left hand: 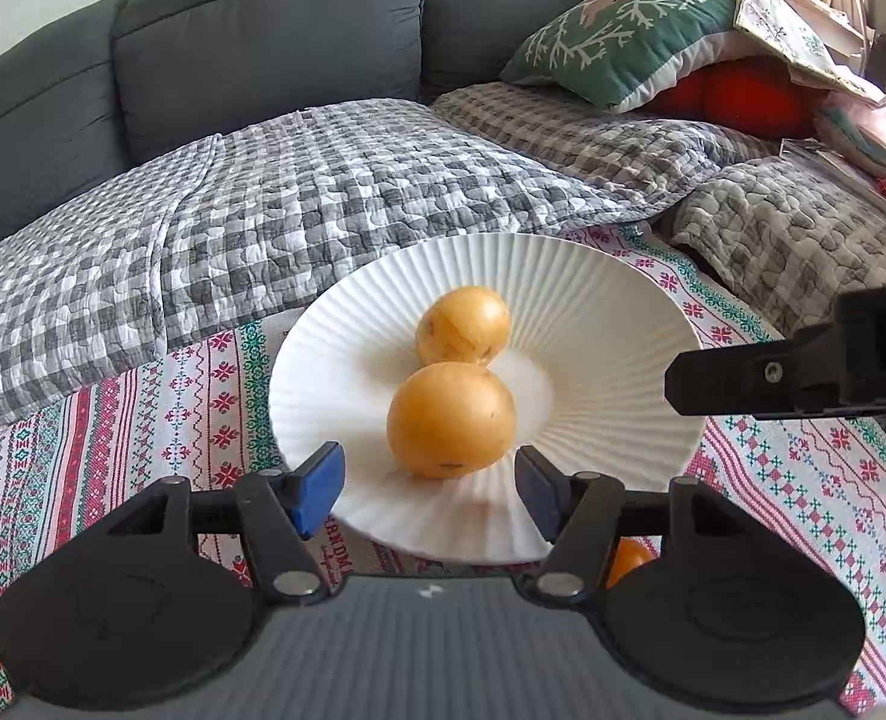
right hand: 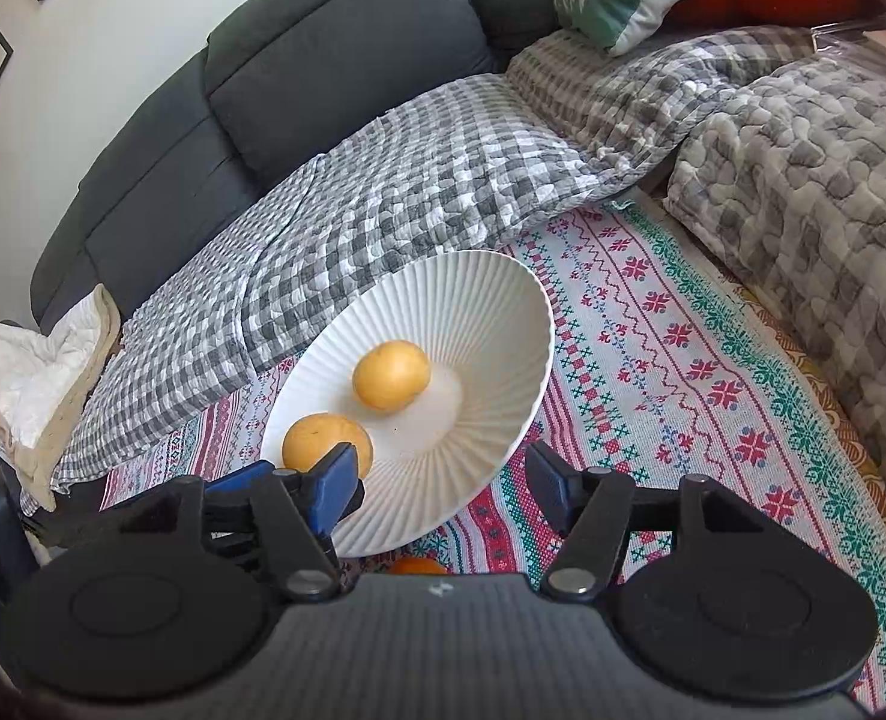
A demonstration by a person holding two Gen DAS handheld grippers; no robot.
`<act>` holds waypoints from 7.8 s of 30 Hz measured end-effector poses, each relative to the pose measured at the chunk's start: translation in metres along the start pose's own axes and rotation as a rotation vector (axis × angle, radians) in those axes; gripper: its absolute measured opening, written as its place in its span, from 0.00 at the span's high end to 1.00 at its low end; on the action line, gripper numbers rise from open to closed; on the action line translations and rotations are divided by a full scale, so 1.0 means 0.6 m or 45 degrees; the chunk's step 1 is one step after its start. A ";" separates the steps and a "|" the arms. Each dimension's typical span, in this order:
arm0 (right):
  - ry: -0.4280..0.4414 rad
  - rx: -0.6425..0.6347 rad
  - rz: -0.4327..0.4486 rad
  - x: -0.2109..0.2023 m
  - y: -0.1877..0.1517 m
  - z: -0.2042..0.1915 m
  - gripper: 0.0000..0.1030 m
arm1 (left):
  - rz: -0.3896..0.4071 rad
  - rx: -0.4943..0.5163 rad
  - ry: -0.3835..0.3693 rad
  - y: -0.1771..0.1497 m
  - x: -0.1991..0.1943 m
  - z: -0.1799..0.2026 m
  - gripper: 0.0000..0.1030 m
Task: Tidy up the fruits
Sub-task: 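Carry both held fruits onto the white plate and open both tools, then withdraw both open tools from the plate back toward the fruit pile, then grasp an orange tomato with the left tool while the right tool grasps a small brown kiwi, then carry the tomato and kiwi onto the white plate and open both tools, then withdraw both open tools from the plate back toward the fruit pile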
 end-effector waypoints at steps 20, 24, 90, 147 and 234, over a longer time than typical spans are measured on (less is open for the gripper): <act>-0.072 -0.074 -0.009 -0.057 -0.007 0.003 0.09 | -0.022 -0.087 0.000 -0.052 -0.094 -0.029 0.14; -0.086 -0.116 -0.026 -0.072 -0.020 -0.003 0.07 | -0.056 -0.136 -0.011 -0.066 -0.111 -0.035 0.12; -0.018 -0.830 -0.347 -0.029 -0.261 -0.105 0.61 | -0.154 -0.205 -0.189 -0.234 -0.159 -0.055 0.70; 0.045 -0.651 -0.124 0.032 0.013 -0.029 0.78 | 0.032 -0.063 -0.191 0.004 -0.017 0.021 0.70; -0.286 -0.626 -0.258 -0.076 -0.170 -0.010 0.00 | -0.141 -0.161 0.008 -0.208 -0.132 -0.061 0.08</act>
Point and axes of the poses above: each gripper's, at about its wrist camera, not at the fingertips, and x roughly the way its jaws point, z to its right, y to its top, the point moved 10 cm from there along x, roughly the way its jaws point, and after that the axes turned 10 degrees about y, right-handed, at the moved point
